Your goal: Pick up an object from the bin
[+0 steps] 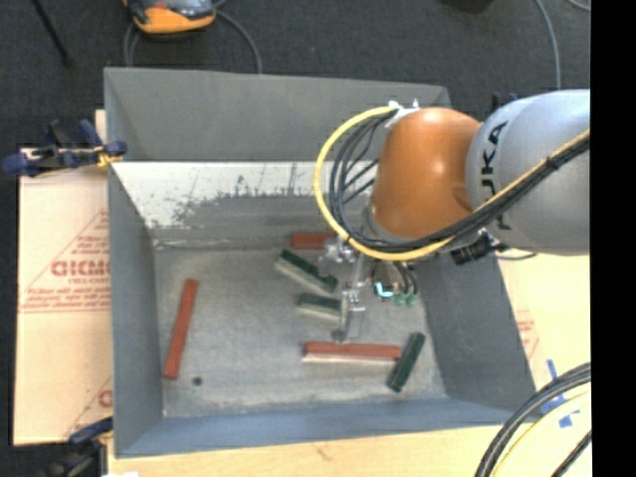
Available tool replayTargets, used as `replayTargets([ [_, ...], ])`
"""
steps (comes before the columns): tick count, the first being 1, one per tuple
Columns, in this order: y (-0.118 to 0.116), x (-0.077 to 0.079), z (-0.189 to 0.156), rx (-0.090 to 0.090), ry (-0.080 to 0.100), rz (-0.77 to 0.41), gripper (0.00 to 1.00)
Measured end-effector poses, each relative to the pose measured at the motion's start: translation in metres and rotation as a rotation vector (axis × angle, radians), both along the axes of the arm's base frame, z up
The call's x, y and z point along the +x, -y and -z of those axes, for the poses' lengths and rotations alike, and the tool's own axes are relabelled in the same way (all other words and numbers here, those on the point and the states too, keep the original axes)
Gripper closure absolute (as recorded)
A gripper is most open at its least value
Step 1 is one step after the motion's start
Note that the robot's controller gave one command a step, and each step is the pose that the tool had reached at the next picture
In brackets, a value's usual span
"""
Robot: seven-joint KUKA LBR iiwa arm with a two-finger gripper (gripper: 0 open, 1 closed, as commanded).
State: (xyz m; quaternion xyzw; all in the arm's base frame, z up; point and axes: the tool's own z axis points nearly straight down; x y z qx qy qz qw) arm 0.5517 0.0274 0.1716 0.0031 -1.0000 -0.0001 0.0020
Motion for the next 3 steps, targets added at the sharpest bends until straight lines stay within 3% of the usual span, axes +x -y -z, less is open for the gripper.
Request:
replayTargets([
  [1,0.000,0.002,-0.004,0.000,0.008,0.000,0.00],
  [2,0.006,0.012,0.098,0.001,0.009,0.014,1.00],
  [3,0.006,0.012,0.098,0.001,0.009,0.015,1.00],
])
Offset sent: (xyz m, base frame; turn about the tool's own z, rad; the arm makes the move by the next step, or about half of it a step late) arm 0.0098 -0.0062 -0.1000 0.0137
